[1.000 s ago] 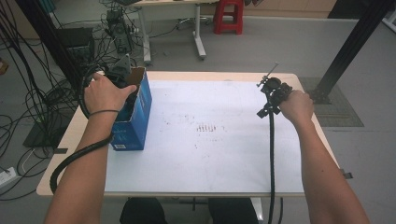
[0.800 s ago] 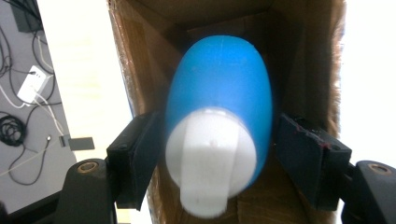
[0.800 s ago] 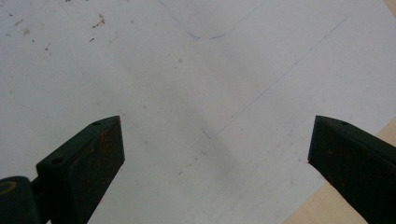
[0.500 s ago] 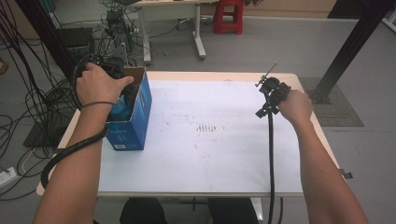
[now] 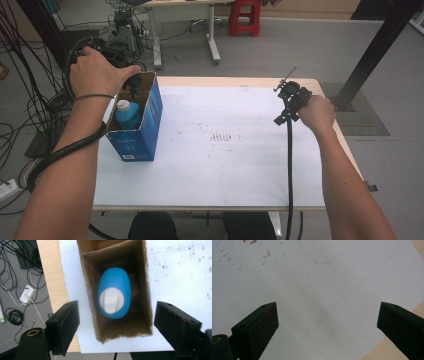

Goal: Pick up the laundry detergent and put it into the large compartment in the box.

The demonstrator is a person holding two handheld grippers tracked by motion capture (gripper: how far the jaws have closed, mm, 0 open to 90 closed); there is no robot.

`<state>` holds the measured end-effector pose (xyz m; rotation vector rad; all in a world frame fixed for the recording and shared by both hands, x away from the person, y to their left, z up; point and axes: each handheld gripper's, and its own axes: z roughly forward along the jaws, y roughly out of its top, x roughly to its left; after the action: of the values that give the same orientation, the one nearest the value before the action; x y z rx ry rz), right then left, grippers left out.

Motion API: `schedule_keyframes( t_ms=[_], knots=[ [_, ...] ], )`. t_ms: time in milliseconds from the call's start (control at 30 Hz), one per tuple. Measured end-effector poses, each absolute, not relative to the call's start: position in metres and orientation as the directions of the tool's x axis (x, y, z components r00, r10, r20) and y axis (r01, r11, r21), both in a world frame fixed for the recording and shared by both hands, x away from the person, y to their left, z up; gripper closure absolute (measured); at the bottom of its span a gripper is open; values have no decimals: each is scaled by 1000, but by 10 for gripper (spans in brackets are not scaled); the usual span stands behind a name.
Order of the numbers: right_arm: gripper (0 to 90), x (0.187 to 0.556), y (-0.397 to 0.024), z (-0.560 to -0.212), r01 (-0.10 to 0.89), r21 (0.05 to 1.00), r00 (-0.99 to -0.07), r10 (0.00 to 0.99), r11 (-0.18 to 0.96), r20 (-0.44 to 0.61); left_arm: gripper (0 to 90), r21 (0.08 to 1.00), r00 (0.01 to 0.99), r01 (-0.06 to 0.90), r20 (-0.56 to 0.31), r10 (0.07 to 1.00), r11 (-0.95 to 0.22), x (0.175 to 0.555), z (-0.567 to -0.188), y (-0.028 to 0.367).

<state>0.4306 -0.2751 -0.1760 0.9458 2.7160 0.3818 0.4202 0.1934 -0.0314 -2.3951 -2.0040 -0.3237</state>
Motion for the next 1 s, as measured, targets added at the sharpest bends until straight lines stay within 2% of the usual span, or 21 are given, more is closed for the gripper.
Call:
schedule_keyframes(
  t_ms=[633,1000],
  knots=[
    [34,431,-273,-174,570,314,-762,631,760,-146,58,147,267,948,123,956,-284,407,-4,178],
    [34,430,-272,-174,570,318,-761,633,758,-145,50,166,416,891,78,906,-423,399,-6,153]
  ],
)
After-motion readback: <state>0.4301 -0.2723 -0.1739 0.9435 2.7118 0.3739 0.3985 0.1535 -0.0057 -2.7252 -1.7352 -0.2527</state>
